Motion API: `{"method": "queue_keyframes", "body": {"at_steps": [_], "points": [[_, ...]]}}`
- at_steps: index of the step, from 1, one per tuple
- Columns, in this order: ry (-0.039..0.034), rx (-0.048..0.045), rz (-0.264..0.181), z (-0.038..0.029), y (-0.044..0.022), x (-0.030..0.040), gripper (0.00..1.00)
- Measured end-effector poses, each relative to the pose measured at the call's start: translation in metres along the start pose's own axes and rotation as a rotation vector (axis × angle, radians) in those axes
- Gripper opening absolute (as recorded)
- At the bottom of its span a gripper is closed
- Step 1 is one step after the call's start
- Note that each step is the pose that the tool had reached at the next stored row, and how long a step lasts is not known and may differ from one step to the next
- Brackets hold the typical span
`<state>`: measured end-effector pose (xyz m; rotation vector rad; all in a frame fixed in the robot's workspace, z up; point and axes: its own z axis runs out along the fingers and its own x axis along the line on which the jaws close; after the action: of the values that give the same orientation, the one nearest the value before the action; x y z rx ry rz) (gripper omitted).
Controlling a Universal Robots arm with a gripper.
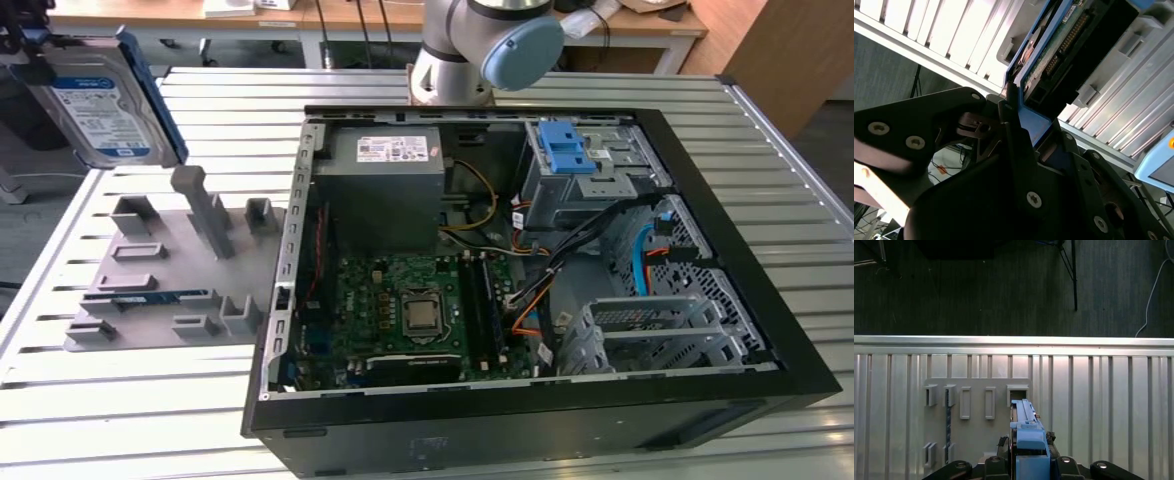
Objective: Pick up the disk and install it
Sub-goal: 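Pick up the disk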
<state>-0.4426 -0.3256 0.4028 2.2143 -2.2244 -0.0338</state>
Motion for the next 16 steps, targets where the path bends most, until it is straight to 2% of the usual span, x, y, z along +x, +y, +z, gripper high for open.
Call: {"method": "queue_keyframes", "body": {"at_steps": [16], "points": [[0.0,0.0034,0.0,-0.0063,0.0005,-0.0001,0.36]]}}
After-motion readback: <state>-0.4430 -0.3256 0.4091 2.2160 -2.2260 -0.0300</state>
